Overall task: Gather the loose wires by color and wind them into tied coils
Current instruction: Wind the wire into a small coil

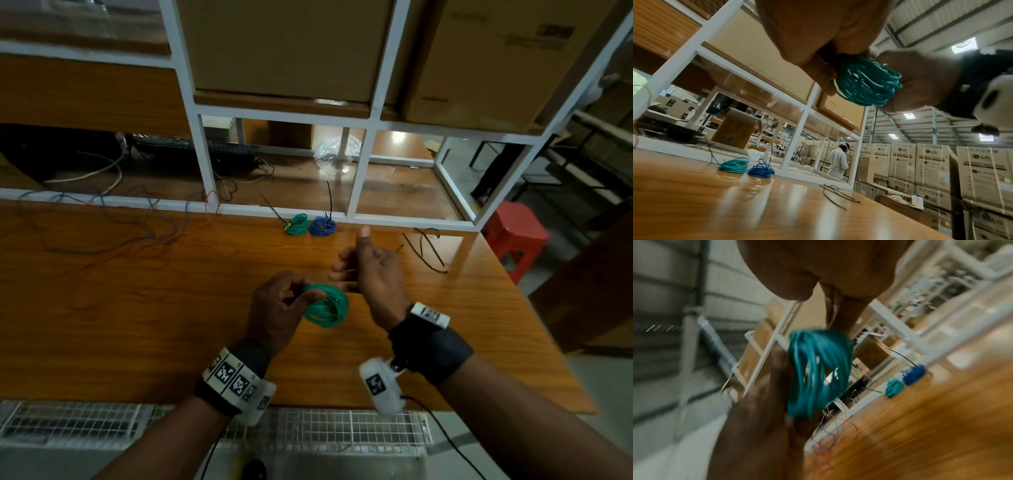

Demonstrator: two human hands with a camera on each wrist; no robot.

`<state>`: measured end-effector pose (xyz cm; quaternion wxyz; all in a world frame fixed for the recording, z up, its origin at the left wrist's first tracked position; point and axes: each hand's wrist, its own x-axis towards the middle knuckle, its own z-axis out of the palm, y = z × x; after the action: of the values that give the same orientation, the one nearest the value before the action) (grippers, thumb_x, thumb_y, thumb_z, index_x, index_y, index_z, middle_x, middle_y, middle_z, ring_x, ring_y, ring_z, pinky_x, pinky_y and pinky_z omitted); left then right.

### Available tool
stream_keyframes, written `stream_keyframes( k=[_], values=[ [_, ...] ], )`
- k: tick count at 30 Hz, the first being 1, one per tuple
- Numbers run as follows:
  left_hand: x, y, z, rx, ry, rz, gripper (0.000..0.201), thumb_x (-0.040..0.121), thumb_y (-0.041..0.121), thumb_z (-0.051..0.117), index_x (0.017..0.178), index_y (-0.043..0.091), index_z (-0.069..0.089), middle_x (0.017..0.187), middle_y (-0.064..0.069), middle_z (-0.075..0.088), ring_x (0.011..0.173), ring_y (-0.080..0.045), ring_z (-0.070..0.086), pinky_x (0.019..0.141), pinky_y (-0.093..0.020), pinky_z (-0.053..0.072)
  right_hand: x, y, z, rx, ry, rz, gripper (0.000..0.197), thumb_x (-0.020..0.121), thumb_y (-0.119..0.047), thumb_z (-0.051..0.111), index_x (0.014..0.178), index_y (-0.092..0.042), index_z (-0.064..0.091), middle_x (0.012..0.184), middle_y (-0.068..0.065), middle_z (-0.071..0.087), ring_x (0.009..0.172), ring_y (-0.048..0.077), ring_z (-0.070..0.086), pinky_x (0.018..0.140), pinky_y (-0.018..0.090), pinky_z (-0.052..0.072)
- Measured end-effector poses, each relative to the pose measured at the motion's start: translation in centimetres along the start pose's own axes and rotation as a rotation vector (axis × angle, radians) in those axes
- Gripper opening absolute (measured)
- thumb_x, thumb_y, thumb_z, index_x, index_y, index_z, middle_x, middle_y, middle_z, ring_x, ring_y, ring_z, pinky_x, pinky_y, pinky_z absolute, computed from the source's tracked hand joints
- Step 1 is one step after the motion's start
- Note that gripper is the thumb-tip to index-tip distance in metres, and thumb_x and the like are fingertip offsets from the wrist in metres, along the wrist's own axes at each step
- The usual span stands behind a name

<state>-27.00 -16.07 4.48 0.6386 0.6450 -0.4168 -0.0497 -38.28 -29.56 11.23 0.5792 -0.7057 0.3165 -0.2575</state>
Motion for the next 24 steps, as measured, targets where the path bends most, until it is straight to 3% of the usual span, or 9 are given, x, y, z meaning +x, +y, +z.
stream_keyframes(
  k=[2, 5, 8, 9, 13, 16, 18, 20, 24],
  values=[
    [0.0, -1.0, -0.6, -0.059, 0.066, -0.123, 0.024, 0.075, 0.056, 0.074, 0.083, 0.035, 0.067, 0.086, 0.004, 0.071, 0.081, -0.013, 0.07, 0.063, -0.032, 0.06, 0.8, -0.6, -0.9, 0.118, -0.057, 0.06, 0.061, 0.105, -0.056, 0.043, 0.104, 0.0, 0.069, 0.097, 0.019, 0.076, 0.094, 0.034, 0.074, 0.092, 0.059, 0.059],
    [0.5, -2.1, -1.7, -0.123, 0.189, -0.249, 0.038, 0.07, 0.059, 0.073, 0.085, 0.024, 0.07, 0.087, 0.0, 0.073, 0.081, -0.014, 0.071, 0.066, -0.034, 0.058, 0.2, -0.4, -1.0, -0.041, -0.256, -0.005, 0.037, 0.1, -0.051, 0.06, 0.116, -0.019, 0.071, 0.118, -0.001, 0.075, 0.113, 0.012, 0.069, 0.097, 0.042, 0.058],
    [0.8, -1.4, -2.2, -0.156, 0.262, -0.307, 0.044, 0.075, 0.056, 0.077, 0.089, 0.014, 0.071, 0.09, 0.0, 0.074, 0.083, -0.011, 0.071, 0.065, -0.031, 0.058, -1.3, 0.5, 0.9, -0.079, -0.371, -0.037, 0.055, 0.084, -0.042, 0.079, 0.132, -0.023, 0.062, 0.129, -0.008, 0.069, 0.119, 0.003, 0.066, 0.092, 0.029, 0.06],
    [0.8, -1.2, -2.3, -0.162, 0.284, -0.317, 0.04, 0.077, 0.053, 0.077, 0.089, 0.014, 0.071, 0.089, 0.001, 0.074, 0.082, -0.01, 0.072, 0.064, -0.031, 0.058, -1.5, 1.0, 1.7, -0.075, -0.347, -0.074, 0.058, 0.082, -0.037, 0.082, 0.133, -0.021, 0.062, 0.127, -0.007, 0.071, 0.117, 0.002, 0.067, 0.091, 0.028, 0.06],
    [1.1, -1.4, -3.1, -0.221, 0.349, -0.433, 0.03, 0.081, 0.045, 0.074, 0.089, 0.017, 0.071, 0.09, 0.001, 0.075, 0.084, -0.011, 0.073, 0.067, -0.034, 0.06, -0.9, 1.1, 4.8, -0.025, -0.205, -0.153, 0.034, 0.089, -0.019, 0.08, 0.12, -0.027, 0.069, 0.114, -0.009, 0.076, 0.108, 0.006, 0.073, 0.086, 0.029, 0.062],
    [1.5, -1.6, -3.8, -0.322, 0.334, -0.496, 0.03, 0.083, 0.042, 0.076, 0.09, 0.013, 0.072, 0.089, -0.003, 0.076, 0.086, -0.017, 0.074, 0.067, -0.036, 0.061, 0.0, 0.9, 6.3, -0.066, -0.127, -0.224, 0.029, 0.093, -0.019, 0.075, 0.122, -0.017, 0.074, 0.11, -0.014, 0.077, 0.103, 0.007, 0.075, 0.081, 0.027, 0.063],
    [1.6, -1.5, -4.4, -0.385, 0.3, -0.532, 0.031, 0.085, 0.039, 0.075, 0.091, 0.008, 0.072, 0.088, -0.005, 0.077, 0.085, -0.018, 0.075, 0.067, -0.037, 0.062, 0.4, 1.2, 7.1, -0.091, -0.082, -0.247, 0.027, 0.094, -0.017, 0.074, 0.121, -0.014, 0.075, 0.106, -0.019, 0.076, 0.099, 0.006, 0.075, 0.077, 0.024, 0.062],
    [1.8, -1.7, -5.3, -0.421, 0.245, -0.59, 0.032, 0.085, 0.038, 0.075, 0.092, 0.007, 0.072, 0.087, -0.005, 0.077, 0.085, -0.016, 0.075, 0.069, -0.036, 0.062, 0.9, 1.6, 7.7, -0.117, -0.051, -0.244, 0.025, 0.095, -0.014, 0.074, 0.12, -0.012, 0.076, 0.105, -0.015, 0.077, 0.097, 0.005, 0.075, 0.075, 0.022, 0.061],
    [2.5, -2.7, -7.1, -0.405, 0.058, -0.705, 0.023, 0.088, 0.038, 0.071, 0.099, 0.019, 0.074, 0.092, 0.001, 0.077, 0.089, -0.014, 0.074, 0.073, -0.034, 0.061, 1.6, 2.5, 8.3, -0.228, -0.063, -0.246, 0.025, 0.096, -0.008, 0.072, 0.122, -0.008, 0.075, 0.112, -0.005, 0.074, 0.092, -0.007, 0.072, 0.072, 0.014, 0.058]
  ],
)
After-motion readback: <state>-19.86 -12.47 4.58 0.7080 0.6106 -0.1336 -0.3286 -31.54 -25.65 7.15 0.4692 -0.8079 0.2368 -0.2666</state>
